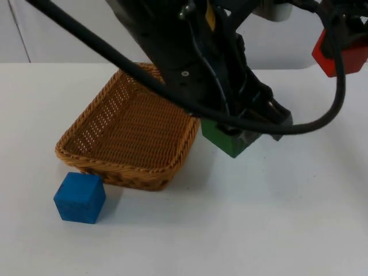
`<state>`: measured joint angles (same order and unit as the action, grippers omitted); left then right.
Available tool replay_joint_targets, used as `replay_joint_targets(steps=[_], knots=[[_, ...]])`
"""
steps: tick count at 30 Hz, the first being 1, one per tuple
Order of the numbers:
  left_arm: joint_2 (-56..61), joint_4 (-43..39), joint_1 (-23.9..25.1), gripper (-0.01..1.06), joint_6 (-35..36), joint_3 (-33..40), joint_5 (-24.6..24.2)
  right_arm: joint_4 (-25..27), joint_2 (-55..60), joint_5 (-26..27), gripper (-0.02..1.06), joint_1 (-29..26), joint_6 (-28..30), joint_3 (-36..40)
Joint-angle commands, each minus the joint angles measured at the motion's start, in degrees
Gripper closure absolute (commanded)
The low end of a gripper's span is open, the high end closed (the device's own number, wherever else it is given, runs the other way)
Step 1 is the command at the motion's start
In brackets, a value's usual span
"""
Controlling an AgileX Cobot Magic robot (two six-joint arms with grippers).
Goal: Pick up one cube with each hand and place exactly two cubes into the same basket, leaving the remaining cube outside.
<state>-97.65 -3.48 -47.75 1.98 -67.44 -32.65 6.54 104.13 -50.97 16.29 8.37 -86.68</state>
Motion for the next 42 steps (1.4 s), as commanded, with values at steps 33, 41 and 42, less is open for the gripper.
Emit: replay_joint_targets(steps=[33,41,42], knots=[[-0.9,-2.1,21.2,1.05,-2.0,8.9,15.6,10.1,30.0,-0.6,1.05,13.1,7.7,-40.1],[-6.7,-5.0,21.2,1.05,-3.2,8.9,19.2,10.3,42.9,-0.4,1.05,15.5,7.7,-56.0],[-7.7,-5.6,21.5,1.05,-3.2,8.9,19.7,10.3,43.7,-0.3,1.05,15.5,7.7,-56.5]])
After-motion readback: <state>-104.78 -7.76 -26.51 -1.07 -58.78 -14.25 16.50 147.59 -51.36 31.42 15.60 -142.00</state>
